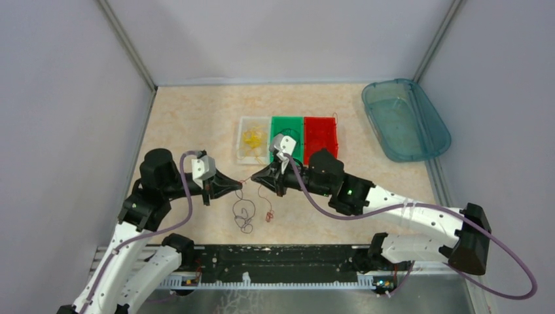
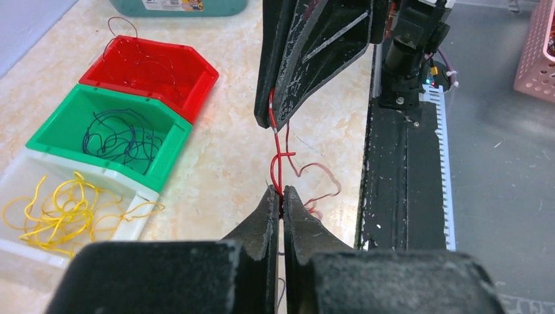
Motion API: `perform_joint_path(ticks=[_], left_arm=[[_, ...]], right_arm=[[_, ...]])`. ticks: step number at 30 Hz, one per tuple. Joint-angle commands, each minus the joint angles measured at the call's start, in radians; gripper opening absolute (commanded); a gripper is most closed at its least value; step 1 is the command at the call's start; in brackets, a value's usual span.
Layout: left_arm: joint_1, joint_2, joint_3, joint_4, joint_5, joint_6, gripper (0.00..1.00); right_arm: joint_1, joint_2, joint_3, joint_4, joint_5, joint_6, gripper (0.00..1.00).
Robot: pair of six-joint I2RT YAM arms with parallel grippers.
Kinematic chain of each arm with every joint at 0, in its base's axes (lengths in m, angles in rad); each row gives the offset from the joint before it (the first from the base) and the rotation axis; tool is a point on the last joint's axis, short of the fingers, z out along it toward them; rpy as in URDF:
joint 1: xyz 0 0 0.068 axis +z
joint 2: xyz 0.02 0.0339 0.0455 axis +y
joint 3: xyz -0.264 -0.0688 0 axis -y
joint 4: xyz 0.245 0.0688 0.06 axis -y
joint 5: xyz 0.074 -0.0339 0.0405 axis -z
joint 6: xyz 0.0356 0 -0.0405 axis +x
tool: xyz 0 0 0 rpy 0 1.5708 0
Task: Untangle the cables
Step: Untie the cable.
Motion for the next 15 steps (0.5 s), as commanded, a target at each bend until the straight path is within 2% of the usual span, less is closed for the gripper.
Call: perform_joint_path(ticks=[1, 4, 5, 6, 10, 12, 15], left_arm=[[-0.004, 0.003, 0.039, -0.131, 0.031, 0.092, 0.06], [-0.003, 0.004, 0.054, -0.14, 0.034, 0.094, 0.14], [-0.004, 0.004, 0.056, -0.142, 0.034, 0.094, 0.23], [-0.004, 0.004, 0.058, -0.145, 0.033, 0.094, 0.36], [-0.004, 0.002, 0.038, -0.152, -0.004, 0.096, 0.57], [-0.004, -0.002, 0.017, -0.13, -0.032, 0.078, 0.62], [-0.004, -0.014, -0.03, -0.038, -0.035, -0.008, 0.58]], right_arm=[[-0.024, -0.064, -0.005, 0.018, 0.03, -0.019, 0.0], [-0.027, -0.069, -0.01, 0.003, 0.033, -0.025, 0.0], [-0.028, -0.071, -0.009, 0.002, 0.031, -0.024, 0.0], [-0.028, -0.071, -0.008, 0.001, 0.029, -0.023, 0.0], [-0.029, -0.071, -0.006, 0.0, 0.025, -0.021, 0.0], [-0.029, -0.07, -0.005, -0.002, 0.022, -0.02, 0.0], [-0.028, -0.061, 0.0, -0.006, 0.019, -0.015, 0.0]])
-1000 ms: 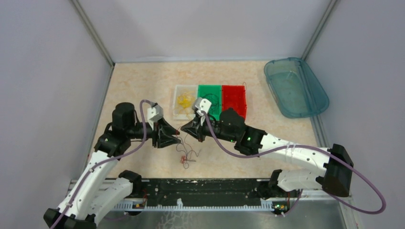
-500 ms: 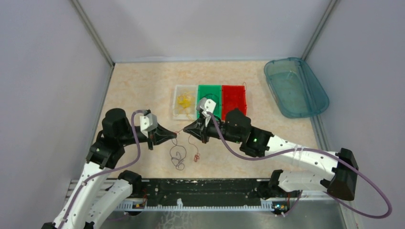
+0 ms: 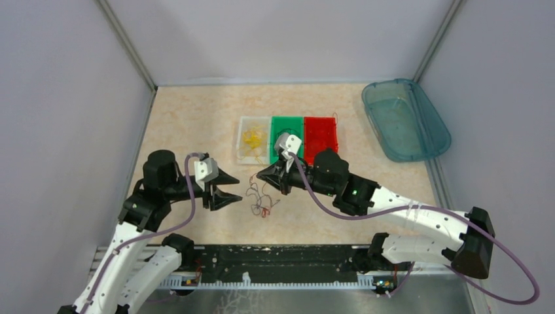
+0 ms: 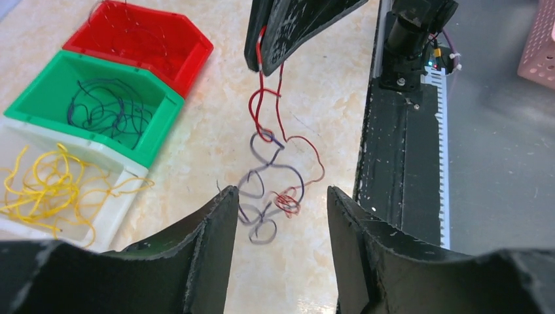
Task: Untangle the cables
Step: Untie the cable.
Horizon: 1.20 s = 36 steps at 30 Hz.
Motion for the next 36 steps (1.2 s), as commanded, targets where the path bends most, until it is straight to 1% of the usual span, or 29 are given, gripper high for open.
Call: perform_joint_path(ticks=[1, 5, 9, 11, 13, 14, 18, 22, 24, 26, 30, 36], left_arm=[[-0.003, -0.016, -0.054, 0.108, -0.016, -0.111, 0.56], [-0.007, 0.021, -0.067, 0.163, 0.013, -0.212, 0.51], [-0.032, 0.056, -0.082, 0.232, 0.059, -0.332, 0.5], [-0.047, 0.059, -0.099, 0.28, 0.046, -0.394, 0.52], [-0.065, 0.07, -0.11, 0.308, 0.033, -0.436, 0.59], [-0.077, 0.075, -0.113, 0.314, 0.015, -0.45, 0.61], [-0.102, 0.091, -0.129, 0.326, -0.082, -0.501, 0.59], [-0.114, 0.1, -0.14, 0.318, -0.192, -0.452, 0.51], [-0.117, 0.115, -0.141, 0.315, -0.222, -0.436, 0.46], [-0.118, 0.124, -0.137, 0.316, -0.236, -0.436, 0.4], [-0.118, 0.12, -0.117, 0.296, -0.244, -0.378, 0.18], [-0.118, 0.097, -0.083, 0.189, -0.228, -0.29, 0.03]], right_arm=[[-0.006, -0.013, 0.023, 0.026, 0.006, -0.001, 0.0], [-0.006, 0.001, 0.04, 0.017, 0.011, 0.003, 0.0], [-0.005, 0.027, 0.061, 0.01, 0.022, 0.008, 0.0], [-0.005, 0.038, 0.066, 0.014, 0.02, 0.015, 0.0], [-0.004, 0.049, 0.074, 0.014, 0.023, 0.021, 0.0], [-0.005, 0.052, 0.078, 0.014, 0.026, 0.022, 0.0], [-0.004, 0.053, 0.08, 0.02, 0.036, 0.024, 0.0], [-0.005, 0.053, 0.082, 0.025, 0.035, 0.027, 0.0], [-0.005, 0.053, 0.081, 0.025, 0.034, 0.029, 0.0], [-0.004, 0.053, 0.08, 0.021, 0.034, 0.03, 0.0], [-0.004, 0.046, 0.078, 0.007, 0.045, 0.025, 0.0], [-0.007, 0.035, 0.059, 0.002, 0.069, 0.004, 0.0]])
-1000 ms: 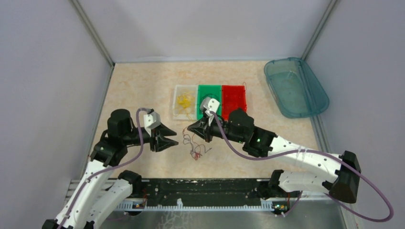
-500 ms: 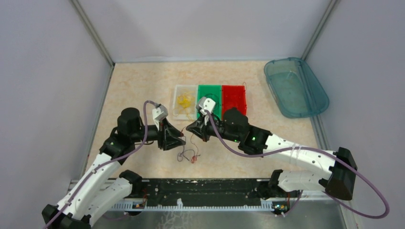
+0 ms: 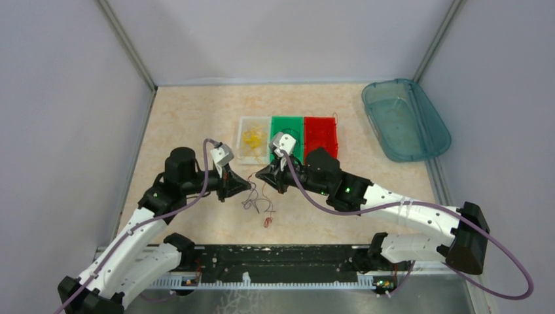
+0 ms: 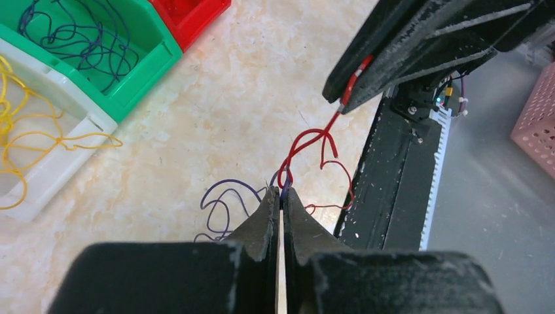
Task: Untangle the cables
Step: Untie the cable.
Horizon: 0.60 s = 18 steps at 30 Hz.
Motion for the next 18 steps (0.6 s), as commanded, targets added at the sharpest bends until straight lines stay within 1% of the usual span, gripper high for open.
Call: perform_joint_path(ticks=[1, 4, 6, 11, 13, 16, 18], left_arm=[[-0.006, -0.029, 0.047, -0.068, -0.006, 0.08, 0.0], [-0.006, -0.043, 0.063, -0.105, -0.018, 0.145, 0.0], [-0.005, -0.053, 0.087, -0.142, -0.028, 0.213, 0.0], [-0.006, -0.063, 0.199, -0.236, -0.065, 0.452, 0.0], [-0.005, -0.058, 0.257, -0.267, -0.081, 0.522, 0.0], [-0.006, -0.063, 0.326, -0.271, -0.112, 0.581, 0.0], [-0.006, -0.071, 0.362, -0.243, -0.13, 0.6, 0.0]], right_arm=[[-0.009, -0.026, 0.04, 0.023, 0.026, -0.015, 0.0], [-0.018, -0.027, 0.036, 0.012, 0.026, -0.018, 0.0], [-0.035, -0.033, 0.023, 0.004, 0.022, -0.018, 0.0], [-0.102, -0.03, -0.029, -0.007, -0.005, -0.014, 0.0], [-0.116, -0.02, -0.047, -0.003, -0.015, -0.008, 0.0], [-0.12, 0.006, -0.059, -0.003, -0.02, -0.007, 0.0], [-0.123, 0.019, -0.067, -0.001, -0.017, -0.005, 0.0]])
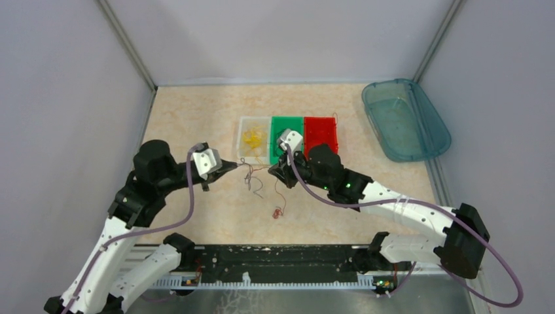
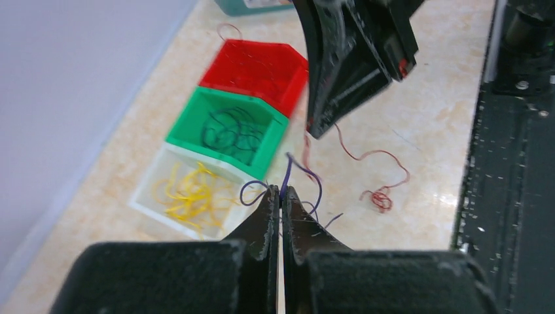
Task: Untangle the cables
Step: Untie the cable.
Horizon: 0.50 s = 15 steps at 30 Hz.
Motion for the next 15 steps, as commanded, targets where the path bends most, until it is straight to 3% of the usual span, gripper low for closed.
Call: perform_joint_path(ticks=[1, 8, 15], left_arm=[[-0.005, -0.024, 0.093, 0.014, -0.067, 0.138, 0.0], [-0.006, -0.057, 0.177, 0.262, -0.313, 0.203, 0.0], [-0.005, -0.048, 0.225, 0.446, -0.608, 0.407, 0.0]], right_arm=[[-0.009, 0.019, -0.01, 0.033, -0.014, 0.004, 0.0], [-0.046, 0.02, -0.068, 0.062, -0.024, 0.029, 0.0], [-0.079, 0.011, -0.117, 0.099, -0.043, 0.059, 0.0]])
